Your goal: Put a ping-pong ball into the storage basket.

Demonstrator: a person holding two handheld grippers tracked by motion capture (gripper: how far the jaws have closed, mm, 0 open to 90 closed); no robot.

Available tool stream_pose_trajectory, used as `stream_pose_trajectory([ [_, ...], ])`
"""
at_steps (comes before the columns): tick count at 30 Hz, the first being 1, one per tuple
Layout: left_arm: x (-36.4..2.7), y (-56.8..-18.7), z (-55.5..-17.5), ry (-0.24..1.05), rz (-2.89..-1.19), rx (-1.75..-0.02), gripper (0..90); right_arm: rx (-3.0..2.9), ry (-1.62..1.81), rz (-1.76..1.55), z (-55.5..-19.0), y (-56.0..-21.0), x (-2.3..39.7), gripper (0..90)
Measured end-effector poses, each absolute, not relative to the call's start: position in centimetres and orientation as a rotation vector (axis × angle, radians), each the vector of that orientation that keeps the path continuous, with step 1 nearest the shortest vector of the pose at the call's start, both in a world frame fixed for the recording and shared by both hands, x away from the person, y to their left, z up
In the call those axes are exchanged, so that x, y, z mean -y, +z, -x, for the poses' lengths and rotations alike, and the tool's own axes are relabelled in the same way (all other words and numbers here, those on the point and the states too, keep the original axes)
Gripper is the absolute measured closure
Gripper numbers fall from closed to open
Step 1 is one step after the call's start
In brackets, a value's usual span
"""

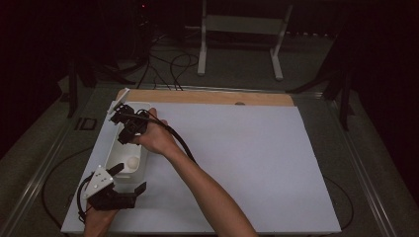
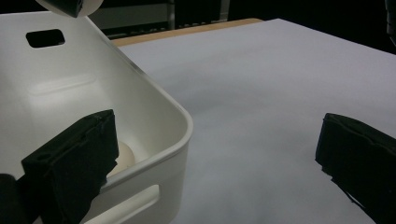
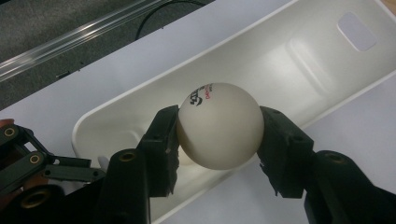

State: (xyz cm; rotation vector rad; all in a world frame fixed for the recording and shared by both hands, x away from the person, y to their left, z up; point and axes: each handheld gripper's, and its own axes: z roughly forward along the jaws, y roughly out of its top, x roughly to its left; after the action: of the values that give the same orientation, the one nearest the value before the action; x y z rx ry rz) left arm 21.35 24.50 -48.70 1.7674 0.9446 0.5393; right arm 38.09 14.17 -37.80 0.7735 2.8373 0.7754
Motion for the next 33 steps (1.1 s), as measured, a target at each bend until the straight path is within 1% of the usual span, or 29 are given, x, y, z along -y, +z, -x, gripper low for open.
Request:
stream_pose_trajectory([
  [8, -24.5, -48.7, -21.4, 0.539, -1.767, -0.944, 0.0, -2.84, 0.777, -0.789, -38.2, -38.0, -14.2, 49.1],
  [9, -24.5, -48.7, -21.4, 0.539, -1.767, -0.944, 0.0, -2.846, 0.787, -0.788, -38.2, -38.0, -14.2, 45.4],
  [11, -24.5, -48.7, -21.4, 0.54, -1.767, -0.944, 0.0, -2.858, 0.802, -0.778, -38.2, -38.0, -14.3, 31.1],
  [12, -24.5, -48.7, -21.4, 0.54, -1.767, -0.944, 0.0, -2.859, 0.808, -0.765, -38.2, -38.0, -14.2, 26.4],
  [14, -24.5, -48.7, -21.4, 0.539, -1.768, -0.944, 0.0, -2.855, 0.803, -0.78, -38.1, -38.0, -14.2, 19.0],
  [16, -24.5, -48.7, -21.4, 0.54, -1.767, -0.944, 0.0, -2.85, 0.8, -0.793, -38.2, -37.9, -14.1, 15.4],
  [19, -24.5, -48.7, -21.4, 0.54, -1.766, -0.945, 0.0, -2.849, 0.794, -0.796, -38.2, -37.9, -13.8, 13.7],
  [33, -24.5, -48.7, -21.4, 0.542, -1.767, -0.946, 0.0, -2.852, 0.797, -0.795, -38.1, -37.9, -12.7, 11.5],
])
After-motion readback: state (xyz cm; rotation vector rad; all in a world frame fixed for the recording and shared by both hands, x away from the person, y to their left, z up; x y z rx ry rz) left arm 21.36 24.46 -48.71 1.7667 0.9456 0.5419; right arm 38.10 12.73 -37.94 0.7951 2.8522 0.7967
